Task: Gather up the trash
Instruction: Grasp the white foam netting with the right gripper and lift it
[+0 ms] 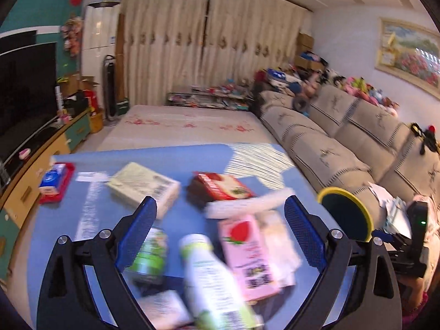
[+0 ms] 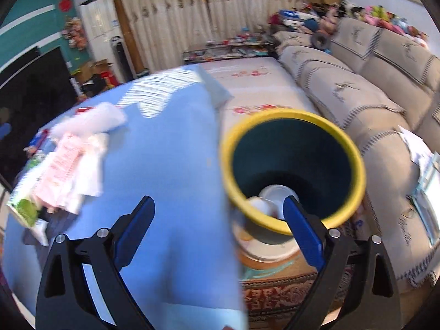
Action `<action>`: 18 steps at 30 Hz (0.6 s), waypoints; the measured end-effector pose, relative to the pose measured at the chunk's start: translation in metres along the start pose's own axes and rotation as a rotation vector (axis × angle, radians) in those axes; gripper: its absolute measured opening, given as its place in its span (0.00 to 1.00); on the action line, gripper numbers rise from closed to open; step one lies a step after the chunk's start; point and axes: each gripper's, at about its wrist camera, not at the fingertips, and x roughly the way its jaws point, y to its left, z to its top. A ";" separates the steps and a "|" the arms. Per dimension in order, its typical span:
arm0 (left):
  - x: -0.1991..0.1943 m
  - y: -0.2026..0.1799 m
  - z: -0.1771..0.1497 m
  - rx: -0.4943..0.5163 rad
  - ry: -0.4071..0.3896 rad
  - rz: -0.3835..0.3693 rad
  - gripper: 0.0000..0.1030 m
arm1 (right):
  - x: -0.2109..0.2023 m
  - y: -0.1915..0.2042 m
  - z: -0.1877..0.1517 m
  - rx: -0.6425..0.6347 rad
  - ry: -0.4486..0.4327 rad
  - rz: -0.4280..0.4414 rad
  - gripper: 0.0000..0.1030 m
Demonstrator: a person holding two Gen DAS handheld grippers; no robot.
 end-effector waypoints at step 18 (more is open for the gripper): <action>0.022 0.079 -0.032 -0.137 -0.051 0.116 0.90 | 0.050 0.151 0.080 -0.203 -0.055 0.098 0.73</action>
